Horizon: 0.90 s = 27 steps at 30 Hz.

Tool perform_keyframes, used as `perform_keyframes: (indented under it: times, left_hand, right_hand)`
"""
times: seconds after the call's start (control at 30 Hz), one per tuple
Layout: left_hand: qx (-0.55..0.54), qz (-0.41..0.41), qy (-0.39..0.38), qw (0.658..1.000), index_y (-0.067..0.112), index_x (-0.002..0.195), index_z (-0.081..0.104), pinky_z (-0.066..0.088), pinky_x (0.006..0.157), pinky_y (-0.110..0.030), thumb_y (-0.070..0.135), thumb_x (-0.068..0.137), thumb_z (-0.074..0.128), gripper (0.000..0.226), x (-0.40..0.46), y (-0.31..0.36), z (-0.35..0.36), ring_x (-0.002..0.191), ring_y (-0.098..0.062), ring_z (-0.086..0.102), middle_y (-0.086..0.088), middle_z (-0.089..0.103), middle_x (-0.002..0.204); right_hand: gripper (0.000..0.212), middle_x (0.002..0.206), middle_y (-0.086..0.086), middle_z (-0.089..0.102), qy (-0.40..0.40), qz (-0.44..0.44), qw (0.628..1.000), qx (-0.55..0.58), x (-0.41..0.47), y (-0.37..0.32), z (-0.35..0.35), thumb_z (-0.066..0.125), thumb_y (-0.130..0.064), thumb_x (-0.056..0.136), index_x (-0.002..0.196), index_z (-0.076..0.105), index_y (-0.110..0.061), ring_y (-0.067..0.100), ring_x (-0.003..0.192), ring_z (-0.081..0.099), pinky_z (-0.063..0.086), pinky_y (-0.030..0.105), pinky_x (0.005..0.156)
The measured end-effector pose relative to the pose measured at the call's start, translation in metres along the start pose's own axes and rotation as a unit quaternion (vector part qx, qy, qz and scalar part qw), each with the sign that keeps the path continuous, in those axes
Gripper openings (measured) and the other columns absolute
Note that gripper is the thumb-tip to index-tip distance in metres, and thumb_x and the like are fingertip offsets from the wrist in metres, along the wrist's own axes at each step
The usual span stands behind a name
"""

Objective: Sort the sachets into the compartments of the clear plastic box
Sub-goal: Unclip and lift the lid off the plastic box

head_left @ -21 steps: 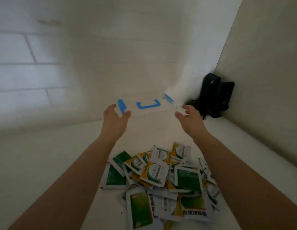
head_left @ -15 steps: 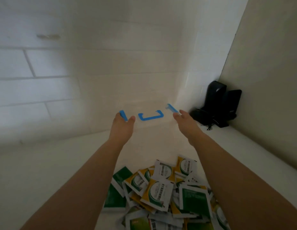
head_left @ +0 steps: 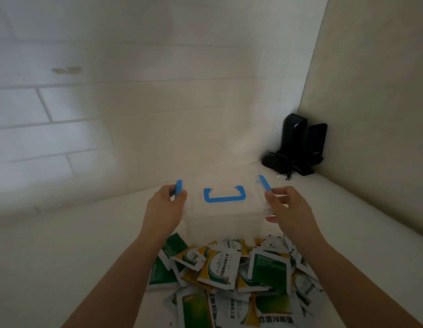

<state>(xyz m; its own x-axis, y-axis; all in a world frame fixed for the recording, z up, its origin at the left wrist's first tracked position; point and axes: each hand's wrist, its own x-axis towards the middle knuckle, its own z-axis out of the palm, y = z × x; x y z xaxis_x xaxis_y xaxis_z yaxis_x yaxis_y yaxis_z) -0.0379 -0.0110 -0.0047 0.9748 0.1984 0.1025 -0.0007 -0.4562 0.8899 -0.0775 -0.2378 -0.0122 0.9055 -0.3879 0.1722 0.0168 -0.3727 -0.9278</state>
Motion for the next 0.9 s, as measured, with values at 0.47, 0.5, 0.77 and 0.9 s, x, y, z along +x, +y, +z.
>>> perform_keyframes:
  times: [0.47, 0.5, 0.77, 0.9]
  left_hand:
    - [-0.116, -0.064, 0.005, 0.991, 0.009, 0.109, 0.059, 0.053, 0.077, -0.039, 0.021, 0.089, 0.048, 0.025, -0.008, -0.011, -0.011, 0.086, -0.025, 0.061, -0.013, 0.064, 0.105]
    - [-0.13, -0.074, 0.001, 0.989, 0.007, 0.109, 0.059, 0.054, 0.072, -0.036, 0.019, 0.09, 0.046, 0.026, -0.008, -0.014, -0.011, 0.085, -0.026, 0.061, -0.015, 0.064, 0.104]
    - [-0.063, 0.016, 0.014, 0.998, 0.018, 0.117, 0.055, 0.039, 0.082, -0.03, 0.02, 0.091, 0.048, 0.027, -0.018, -0.024, -0.022, 0.099, -0.017, 0.053, -0.004, 0.058, 0.12]
    - [-0.037, 0.044, -0.023, 0.998, 0.016, 0.122, 0.056, 0.034, 0.096, -0.027, 0.032, 0.092, 0.044, 0.036, -0.023, -0.011, -0.027, 0.108, -0.014, 0.051, -0.004, 0.058, 0.126]
  right_hand:
    - [0.03, 0.072, 0.014, 0.067, 0.004, 0.091, 0.994, -0.066, 0.005, -0.007, -0.003, 0.046, -0.026, 0.093, 0.088, 0.062, -0.002, 0.027, 0.058, 0.067, 0.059, 0.039, 0.066]
    - [0.029, 0.068, 0.016, 0.066, 0.001, 0.114, 0.992, -0.047, 0.005, -0.004, -0.003, 0.044, -0.022, 0.093, 0.088, 0.062, 0.001, 0.027, 0.057, 0.066, 0.059, 0.037, 0.063]
    - [0.027, 0.103, 0.009, 0.066, -0.009, -0.001, 0.995, -0.103, 0.003, 0.002, -0.016, 0.045, -0.026, 0.094, 0.106, 0.065, -0.013, 0.016, 0.087, 0.058, 0.045, 0.025, 0.075]
    - [0.03, 0.125, 0.006, 0.057, -0.027, -0.022, 0.99, -0.136, -0.001, -0.019, -0.015, 0.053, -0.034, 0.089, 0.107, 0.066, -0.013, 0.018, 0.11, 0.052, 0.034, 0.024, 0.091]
